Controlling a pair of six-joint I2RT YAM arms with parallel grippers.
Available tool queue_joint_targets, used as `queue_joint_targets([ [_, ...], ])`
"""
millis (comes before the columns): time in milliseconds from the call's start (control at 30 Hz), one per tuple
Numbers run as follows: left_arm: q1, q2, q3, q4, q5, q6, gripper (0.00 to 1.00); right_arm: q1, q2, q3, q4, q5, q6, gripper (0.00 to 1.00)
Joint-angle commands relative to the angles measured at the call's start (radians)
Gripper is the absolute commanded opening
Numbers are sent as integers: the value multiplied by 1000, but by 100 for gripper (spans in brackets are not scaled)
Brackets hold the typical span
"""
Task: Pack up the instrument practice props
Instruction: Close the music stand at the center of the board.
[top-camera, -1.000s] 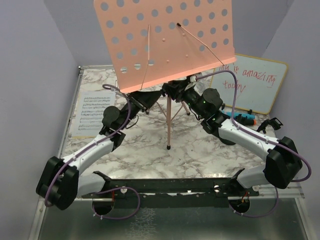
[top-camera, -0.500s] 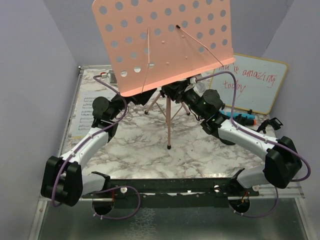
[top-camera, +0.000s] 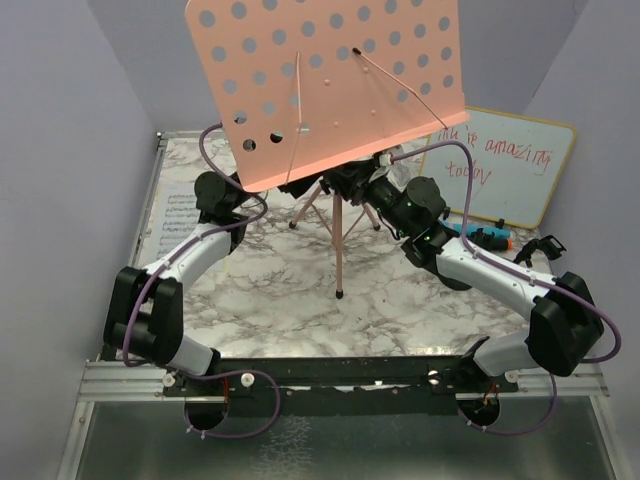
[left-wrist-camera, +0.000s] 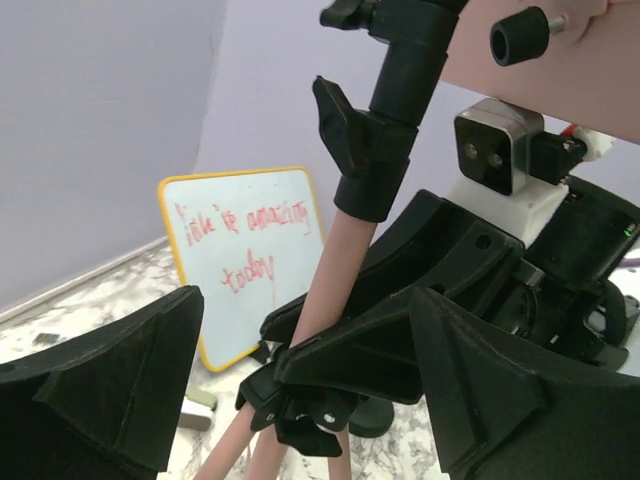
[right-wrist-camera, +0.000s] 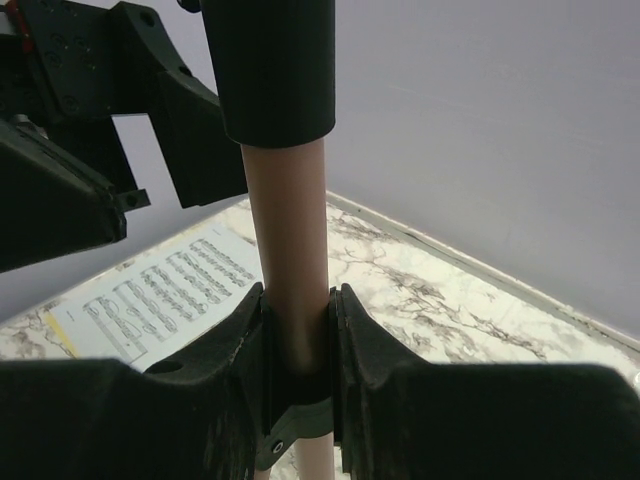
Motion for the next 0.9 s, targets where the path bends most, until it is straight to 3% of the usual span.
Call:
queue_joint_targets([
  [0,0,95,75,208,120,-102,87,11,64,-29,-251,-79,-1,0],
  [400,-39,189,184,228,169,-105,77,12,89,-21,-243,-105,-3,0],
  [633,-55,221,225,196,173,-78,64,11,99,-15,-241,-111,6,1],
  [733,-55,226,239,163,174,-50,52,11,98,-18,-241,-104,7,0],
  [867,-54,227,254,129,181,-19,22,11,90,-22,-240,-95,7,1],
])
